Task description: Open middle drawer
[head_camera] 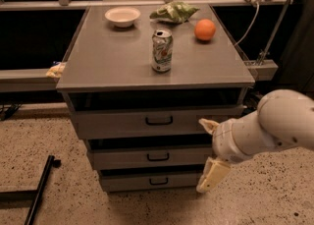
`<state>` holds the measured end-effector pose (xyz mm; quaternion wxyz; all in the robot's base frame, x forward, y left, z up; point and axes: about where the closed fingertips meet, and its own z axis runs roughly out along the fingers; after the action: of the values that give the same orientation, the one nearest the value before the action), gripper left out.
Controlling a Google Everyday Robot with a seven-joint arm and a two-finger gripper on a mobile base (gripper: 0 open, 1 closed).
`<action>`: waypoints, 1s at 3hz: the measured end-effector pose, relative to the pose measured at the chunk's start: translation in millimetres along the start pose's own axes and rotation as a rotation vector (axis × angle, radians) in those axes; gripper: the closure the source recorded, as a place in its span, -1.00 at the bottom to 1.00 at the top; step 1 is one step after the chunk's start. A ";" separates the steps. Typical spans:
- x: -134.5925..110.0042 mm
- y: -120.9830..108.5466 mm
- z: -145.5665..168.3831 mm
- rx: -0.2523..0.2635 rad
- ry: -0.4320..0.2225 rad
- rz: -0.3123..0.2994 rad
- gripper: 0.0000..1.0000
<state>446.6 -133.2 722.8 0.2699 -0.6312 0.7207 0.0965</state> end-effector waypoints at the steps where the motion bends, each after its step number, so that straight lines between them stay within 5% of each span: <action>1: 4.1 5.7 53.3 0.000 -0.003 -0.125 -1.00; 3: 39.2 2.9 141.7 -0.020 0.049 -0.262 -1.00</action>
Offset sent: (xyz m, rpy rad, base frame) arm 0.0368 0.0553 -0.1545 -0.1101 -0.1231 0.2820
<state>479.4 -98.3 583.8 0.2562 -0.7248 0.6374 0.0524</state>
